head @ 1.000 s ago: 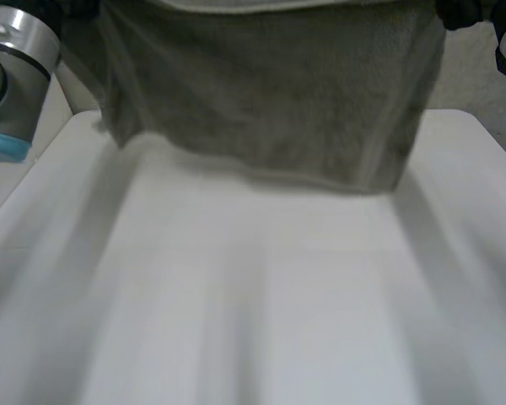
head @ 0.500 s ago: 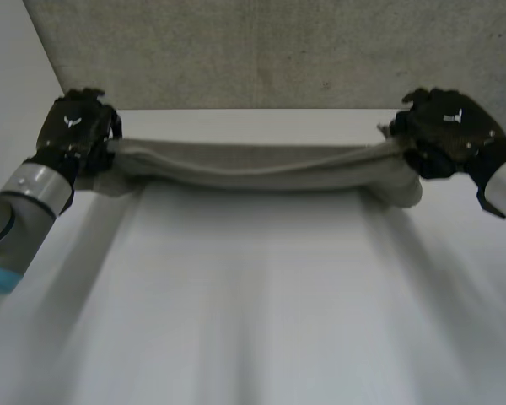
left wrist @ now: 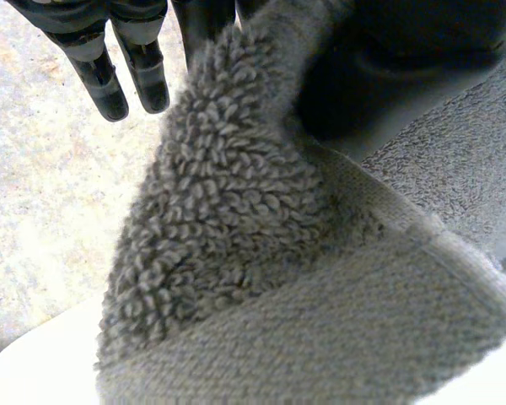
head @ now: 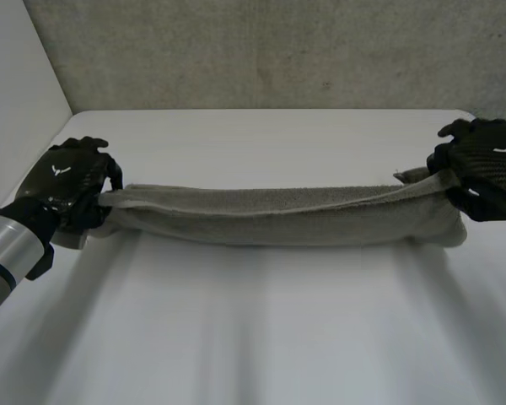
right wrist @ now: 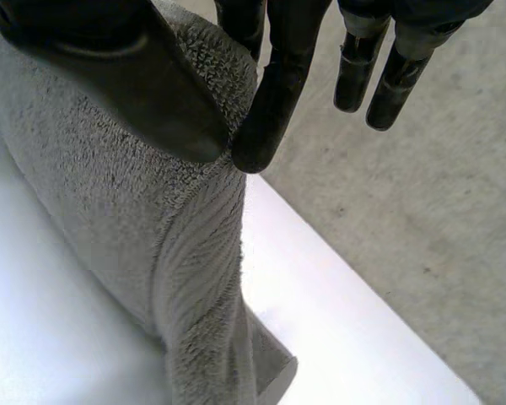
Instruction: Fold the towel.
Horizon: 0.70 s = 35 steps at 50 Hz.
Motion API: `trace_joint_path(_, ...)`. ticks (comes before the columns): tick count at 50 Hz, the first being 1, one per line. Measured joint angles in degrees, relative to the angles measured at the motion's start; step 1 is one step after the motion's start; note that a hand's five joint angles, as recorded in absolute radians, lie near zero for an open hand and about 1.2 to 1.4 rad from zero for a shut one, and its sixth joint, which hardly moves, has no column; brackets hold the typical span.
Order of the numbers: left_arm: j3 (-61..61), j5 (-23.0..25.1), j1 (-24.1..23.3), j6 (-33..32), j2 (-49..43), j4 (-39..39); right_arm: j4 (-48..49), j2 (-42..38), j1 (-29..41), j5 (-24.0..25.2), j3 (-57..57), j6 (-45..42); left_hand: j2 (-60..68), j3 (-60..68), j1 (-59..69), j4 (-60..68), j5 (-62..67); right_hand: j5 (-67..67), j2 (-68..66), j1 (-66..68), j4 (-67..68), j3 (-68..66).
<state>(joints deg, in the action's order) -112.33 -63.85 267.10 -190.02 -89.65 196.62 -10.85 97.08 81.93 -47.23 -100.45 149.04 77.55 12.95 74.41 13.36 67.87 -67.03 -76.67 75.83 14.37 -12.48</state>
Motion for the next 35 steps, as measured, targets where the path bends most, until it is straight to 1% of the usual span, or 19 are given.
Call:
trace_joint_path(4, 2.54, 0.85, 0.47, -0.02, -2.38, -0.43, 0.23, -6.49, -0.07, 0.49, 1.81, -2.68, 0.0, 0.0, 0.0, 0.0, 0.0, 0.0, 0.0, 0.0, 0.0, 0.0)
trace_joint_path(6, 4.77, 1.07, 0.43, -0.05, -5.32, -0.4, 0.35, -11.36, 0.51, -0.02, 3.91, -4.98, 0.0, 0.0, 0.0, 0.0, 0.0, 0.0, 0.0, 0.0, 0.0, 0.0)
trace_joint_path(8, 6.44, 1.12, 0.31, -0.06, -7.49, -0.37, 0.39, -14.09, 1.0, -0.55, 5.37, -6.14, 0.0, 0.0, 0.0, 0.0, 0.0, 0.0, 0.0, 0.0, 0.0, 0.0)
trace_joint_path(10, 9.82, 1.08, 0.01, -0.08, -11.95, -0.34, 0.38, -18.72, 2.0, -1.69, 8.1, -7.7, 0.0, 0.0, 0.0, 0.0, 0.0, -0.06, 0.0, 0.0, 0.0, 0.0)
trace_joint_path(20, 23.35, 0.52, -1.16, -0.06, -28.11, -0.41, 1.63, -32.51, 6.55, -5.95, 20.1, -8.19, 0.0, 0.0, 0.0, 0.0, 0.0, -0.71, 0.0, 0.0, 0.0, 0.0)
trace_joint_path(24, 28.36, 0.28, -2.12, -0.02, -33.27, -0.34, 3.58, -36.12, 8.34, -7.61, 23.6, -7.51, 0.0, 0.0, 0.0, 0.0, 0.0, -0.7, 0.0, 0.01, 0.0, 0.0)
trace_joint_path(28, 33.25, 0.14, -3.15, 0.04, -38.13, -0.04, 7.68, -38.81, 10.03, -9.29, 25.96, -5.59, 0.05, 0.0, 0.0, 0.0, 0.0, -0.72, 0.0, 0.01, 0.0, 0.0)
trace_joint_path(32, 37.29, 0.07, -3.72, 0.11, -42.07, 0.29, 13.64, -41.08, 11.19, -10.47, 27.57, -1.38, 0.08, 0.0, 0.0, 0.0, 0.0, -0.73, 0.0, 0.01, 0.0, 0.0)
trace_joint_path(35, 39.1, -0.02, -3.83, 0.14, -43.73, 0.48, 16.07, -42.19, 11.5, -10.7, 28.3, 1.03, 0.08, 0.0, 0.0, 0.0, 0.0, -0.72, 0.0, 0.01, 0.0, 0.0)
